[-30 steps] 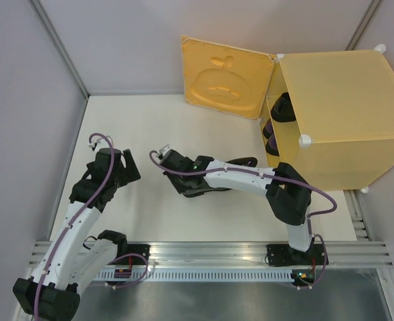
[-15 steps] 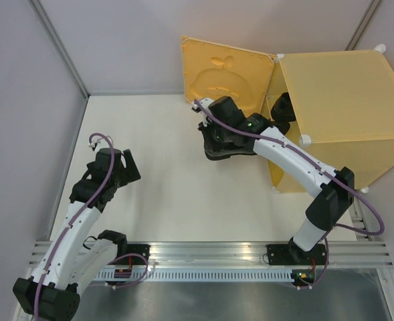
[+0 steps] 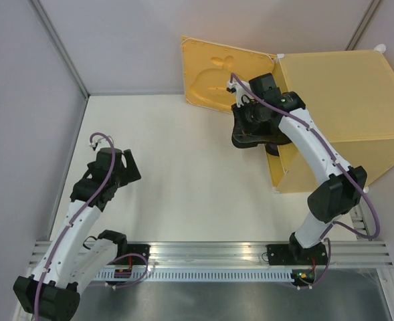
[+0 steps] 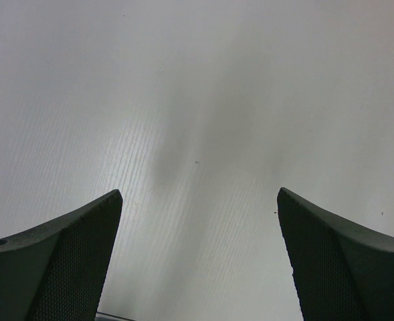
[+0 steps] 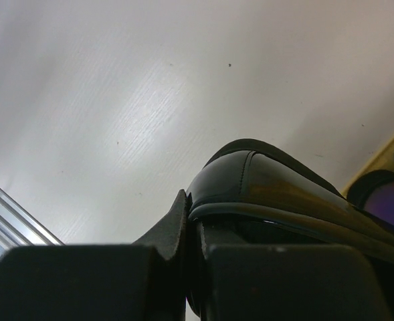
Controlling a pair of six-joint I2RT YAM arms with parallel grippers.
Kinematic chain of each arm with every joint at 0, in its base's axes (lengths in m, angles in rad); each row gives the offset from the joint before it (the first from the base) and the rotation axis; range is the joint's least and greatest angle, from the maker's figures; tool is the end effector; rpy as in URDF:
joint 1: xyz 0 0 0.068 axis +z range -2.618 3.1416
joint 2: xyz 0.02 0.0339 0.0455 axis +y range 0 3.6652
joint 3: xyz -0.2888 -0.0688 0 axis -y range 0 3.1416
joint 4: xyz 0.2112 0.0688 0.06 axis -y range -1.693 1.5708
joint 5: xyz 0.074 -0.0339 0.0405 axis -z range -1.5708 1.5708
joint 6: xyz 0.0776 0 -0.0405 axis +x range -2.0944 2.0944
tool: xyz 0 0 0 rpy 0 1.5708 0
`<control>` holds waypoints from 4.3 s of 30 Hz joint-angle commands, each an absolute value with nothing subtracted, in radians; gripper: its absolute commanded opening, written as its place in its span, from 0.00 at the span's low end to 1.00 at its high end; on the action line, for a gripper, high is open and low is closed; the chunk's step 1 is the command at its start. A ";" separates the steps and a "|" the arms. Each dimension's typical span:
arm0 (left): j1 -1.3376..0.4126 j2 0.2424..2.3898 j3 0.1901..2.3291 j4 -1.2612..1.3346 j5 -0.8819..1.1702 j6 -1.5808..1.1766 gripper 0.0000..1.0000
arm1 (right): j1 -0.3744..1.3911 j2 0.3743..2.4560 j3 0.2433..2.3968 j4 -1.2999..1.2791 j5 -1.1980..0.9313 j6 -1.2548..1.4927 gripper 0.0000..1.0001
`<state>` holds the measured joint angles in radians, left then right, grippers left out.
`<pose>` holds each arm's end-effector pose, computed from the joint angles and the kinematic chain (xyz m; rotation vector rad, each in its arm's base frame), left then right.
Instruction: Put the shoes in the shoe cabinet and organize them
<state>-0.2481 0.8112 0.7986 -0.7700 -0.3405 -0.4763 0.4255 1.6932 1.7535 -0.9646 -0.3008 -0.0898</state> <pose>0.1396 -0.0086 0.2765 -0.4238 2.2586 0.0307 0.3130 0.1671 0.3563 -0.7596 2.3708 0.5152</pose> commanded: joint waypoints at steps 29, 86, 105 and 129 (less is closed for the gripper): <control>-0.242 0.847 0.801 -0.738 -0.334 -0.439 0.98 | 0.271 1.738 1.907 -1.052 0.083 -0.169 0.22; -0.242 0.845 0.795 -0.735 -0.287 -0.425 0.98 | 0.721 1.387 1.243 -0.548 0.929 0.601 0.98; -0.242 0.844 0.795 -0.733 -0.279 -0.426 0.98 | 0.718 1.587 1.353 -0.803 1.302 1.189 0.98; -0.242 0.848 0.795 -0.730 -0.270 -0.423 0.98 | 0.591 1.738 1.524 -1.063 1.344 1.320 0.82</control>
<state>-0.2478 0.8463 0.7967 -0.7677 -0.2821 -0.4606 0.6155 1.7996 1.5627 -1.1374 1.3094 1.4307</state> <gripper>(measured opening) 0.980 0.864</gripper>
